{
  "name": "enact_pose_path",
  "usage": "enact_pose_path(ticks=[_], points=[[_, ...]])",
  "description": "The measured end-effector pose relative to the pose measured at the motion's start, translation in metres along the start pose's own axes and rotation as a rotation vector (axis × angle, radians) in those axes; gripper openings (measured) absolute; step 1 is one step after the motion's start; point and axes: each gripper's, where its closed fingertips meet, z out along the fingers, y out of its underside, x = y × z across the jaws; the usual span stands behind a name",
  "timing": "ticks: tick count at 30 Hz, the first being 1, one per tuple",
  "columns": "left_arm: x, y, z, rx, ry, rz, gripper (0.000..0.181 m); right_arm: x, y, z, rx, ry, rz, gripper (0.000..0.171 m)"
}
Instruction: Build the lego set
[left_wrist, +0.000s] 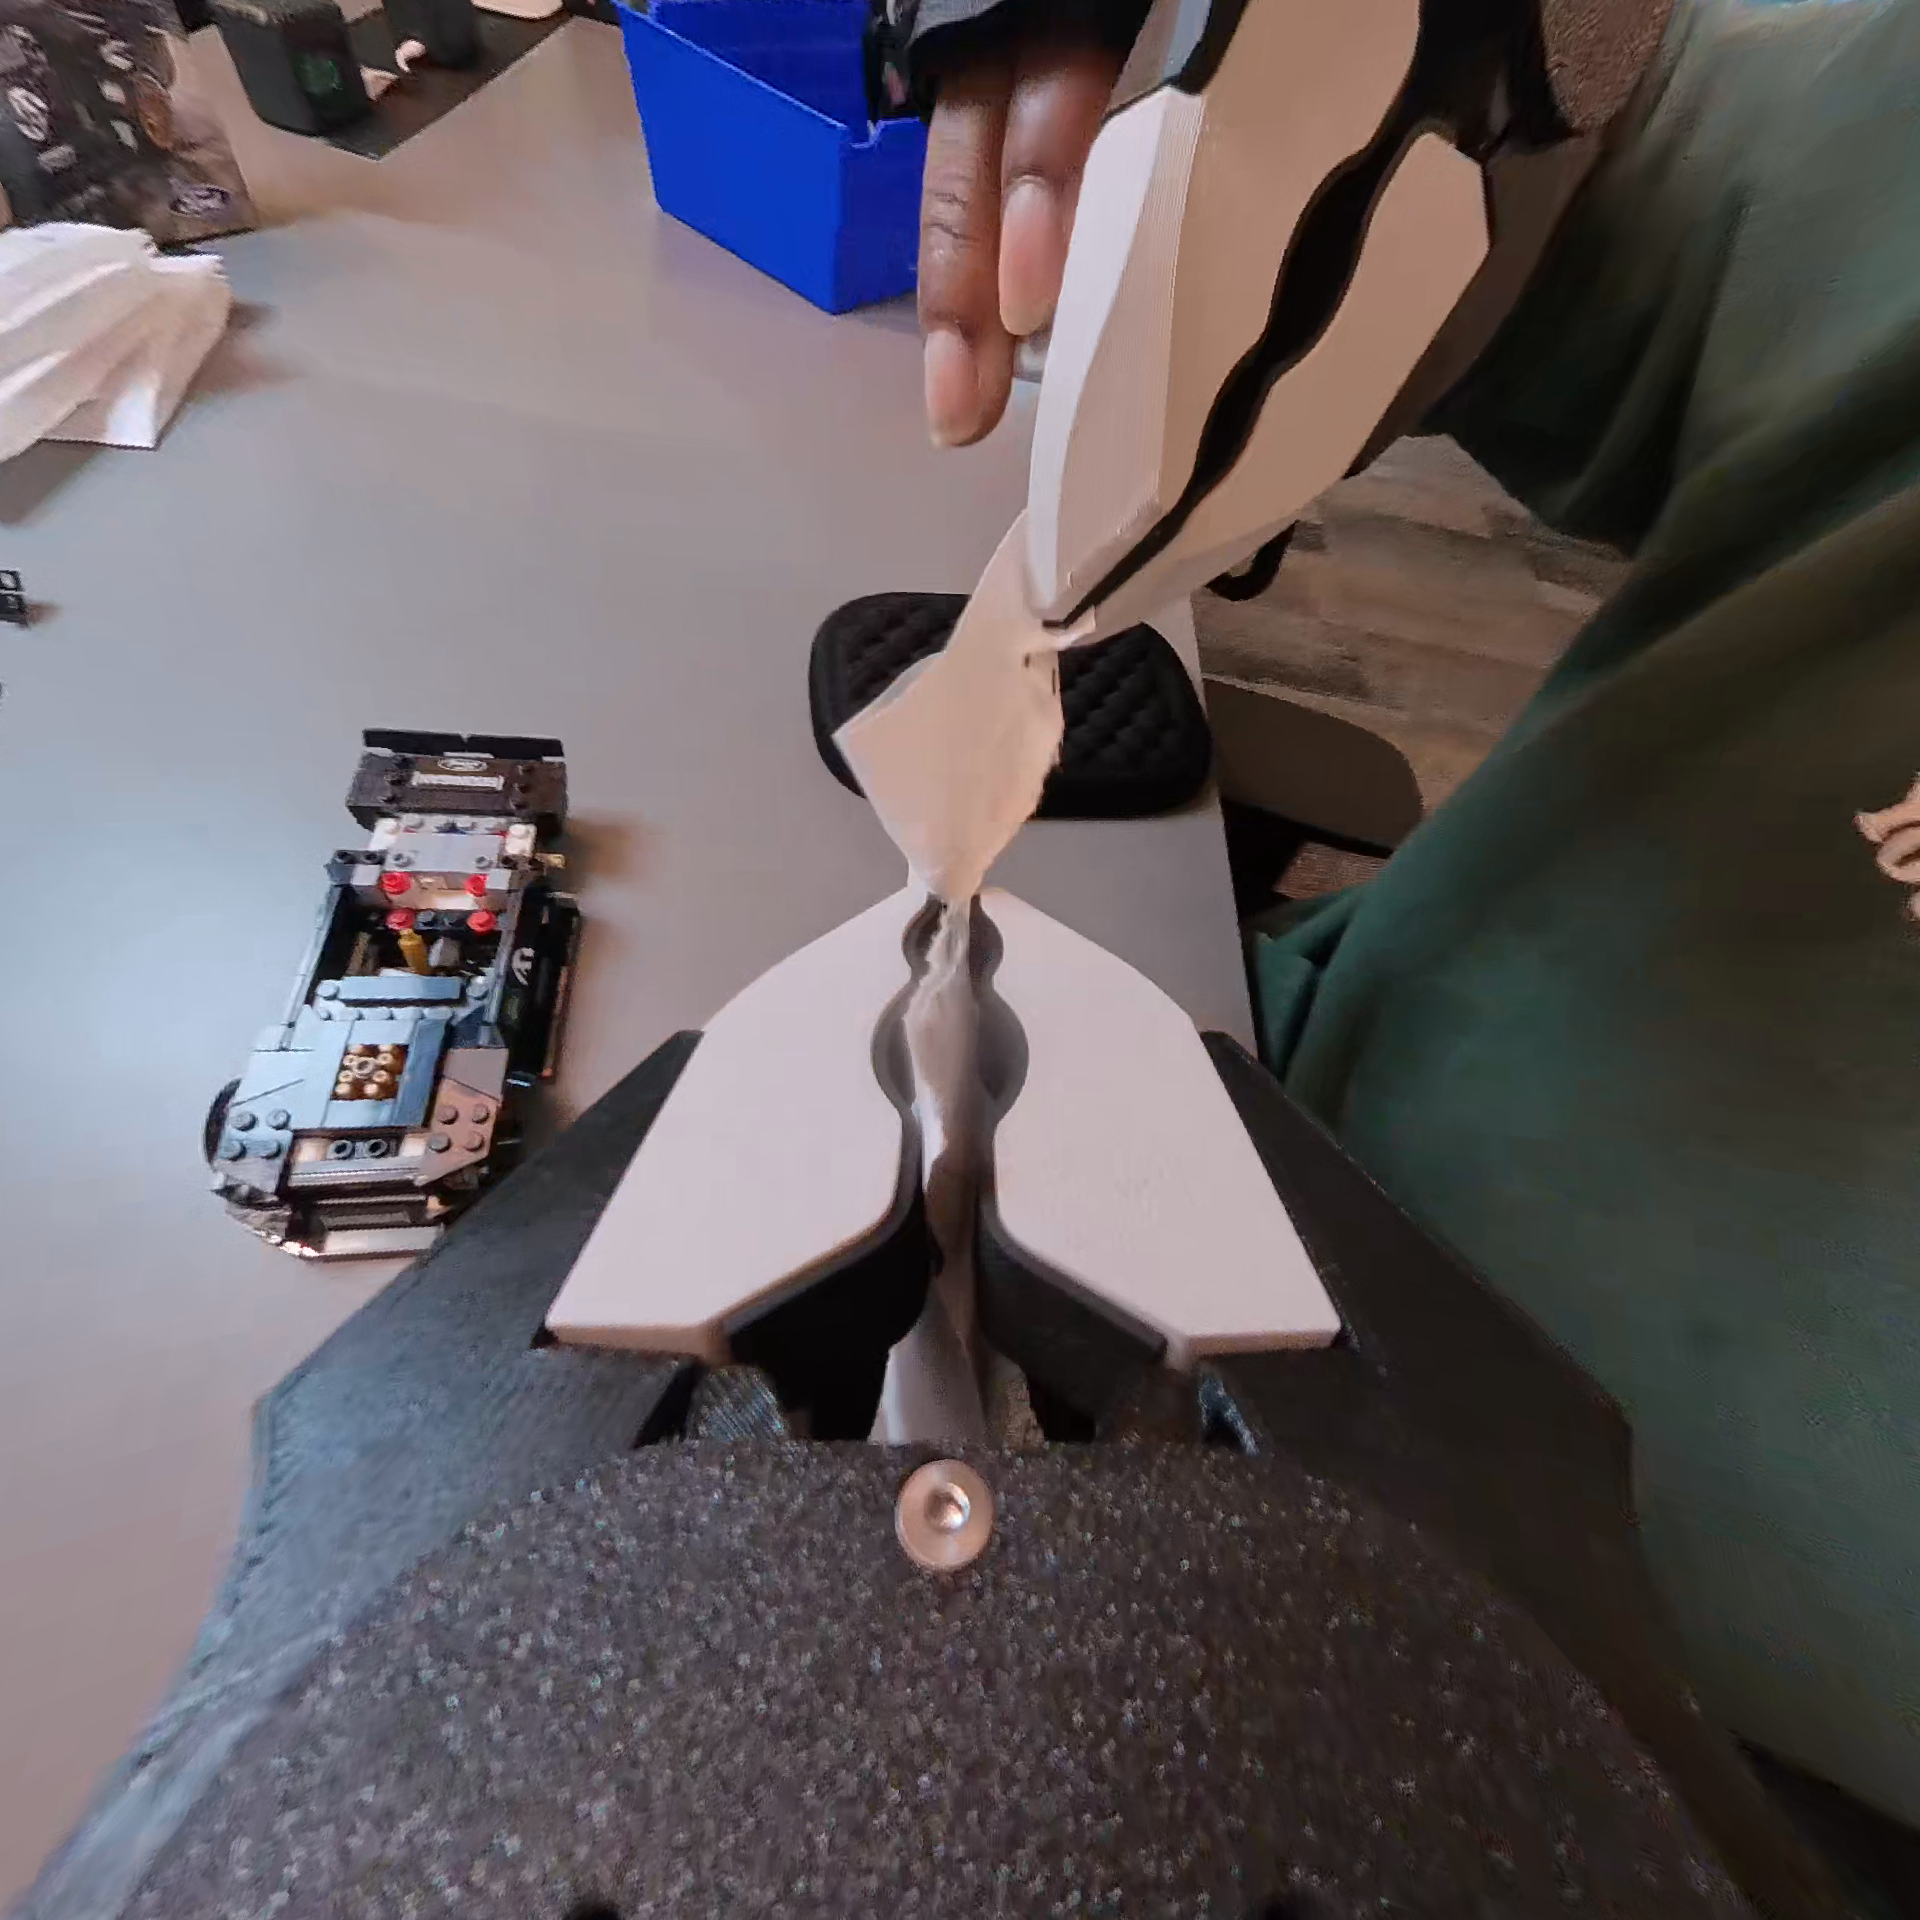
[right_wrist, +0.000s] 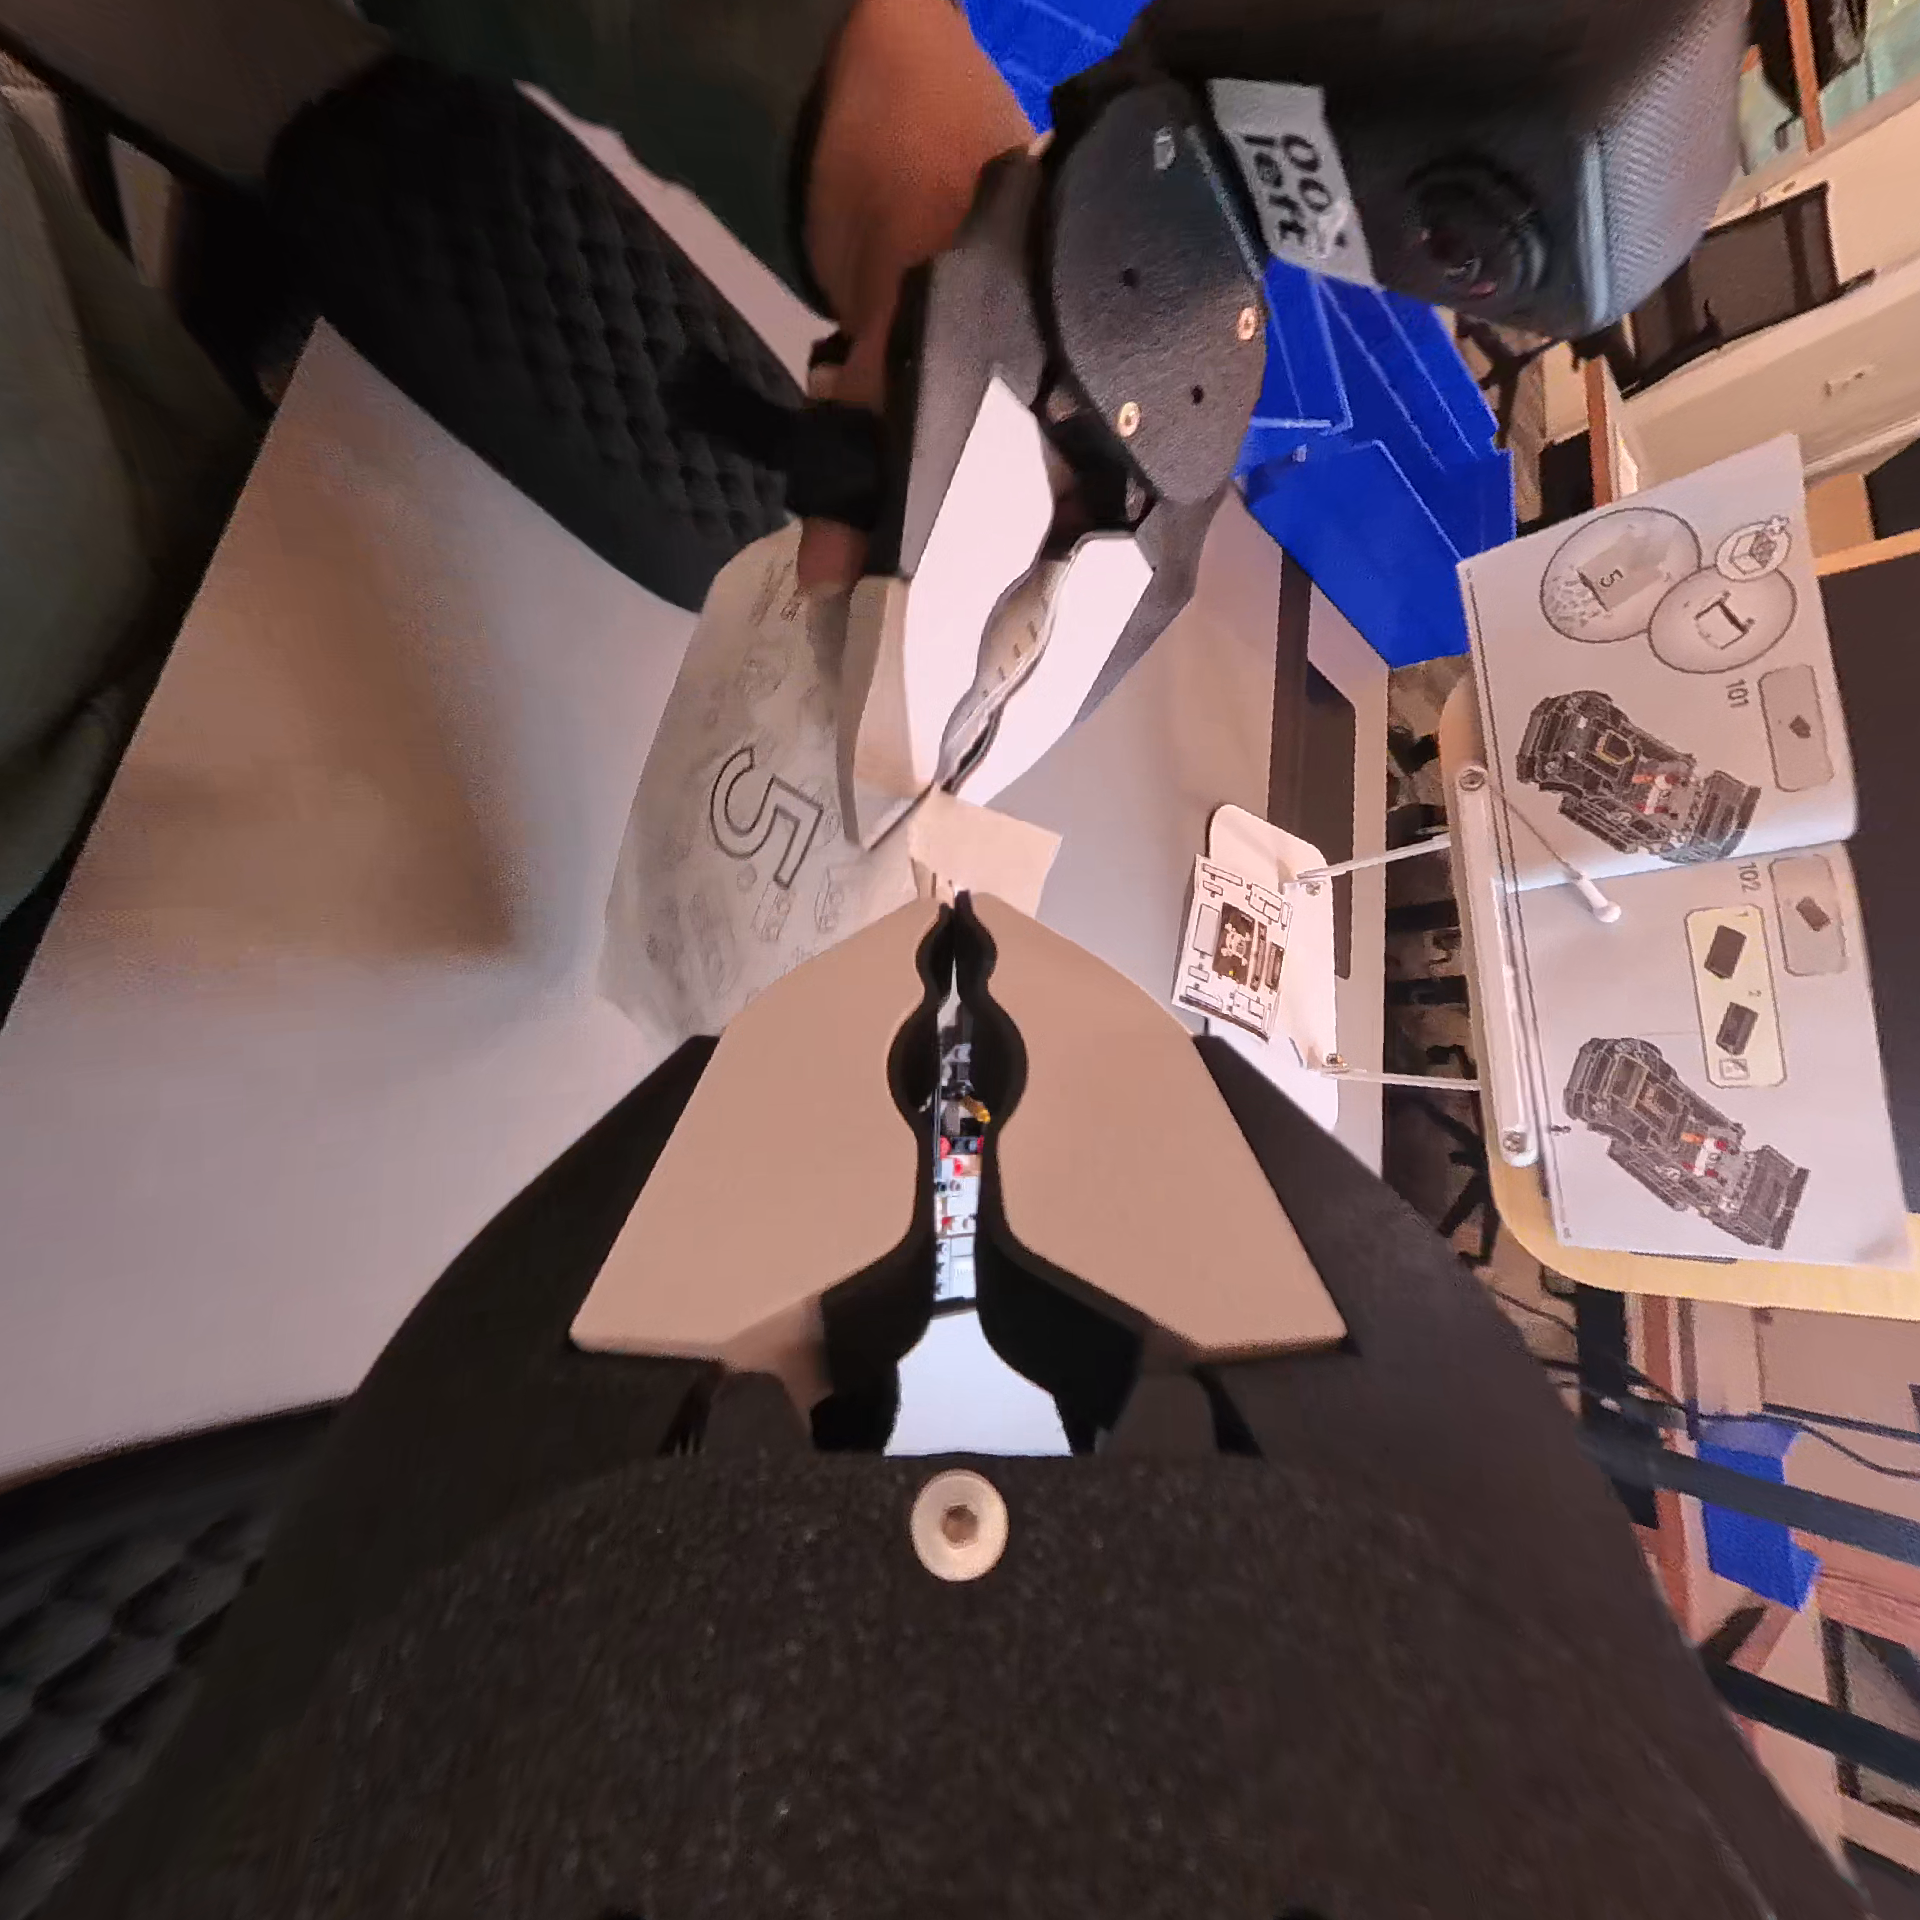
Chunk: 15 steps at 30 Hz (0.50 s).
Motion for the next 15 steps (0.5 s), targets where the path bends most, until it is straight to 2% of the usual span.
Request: enact_pose_path(ticks=[3,9,15], points=[[0.006,0.006,-0.006,-0.002,0.069,-0.046,0.004,-0.006,0.002,0.000,0.003,-0.009,-0.005,0.000],[-0.010,0.029,-0.030,0.004,0.038,-0.126,0.002,-0.008,0.030,-0.008,-0.012,0.001,0.107,0.000],[-0.008,0.047,-0.047,0.023,0.049,-0.176,0.003,-0.016,0.053,-0.013,0.006,-0.004,0.230,0.000]])
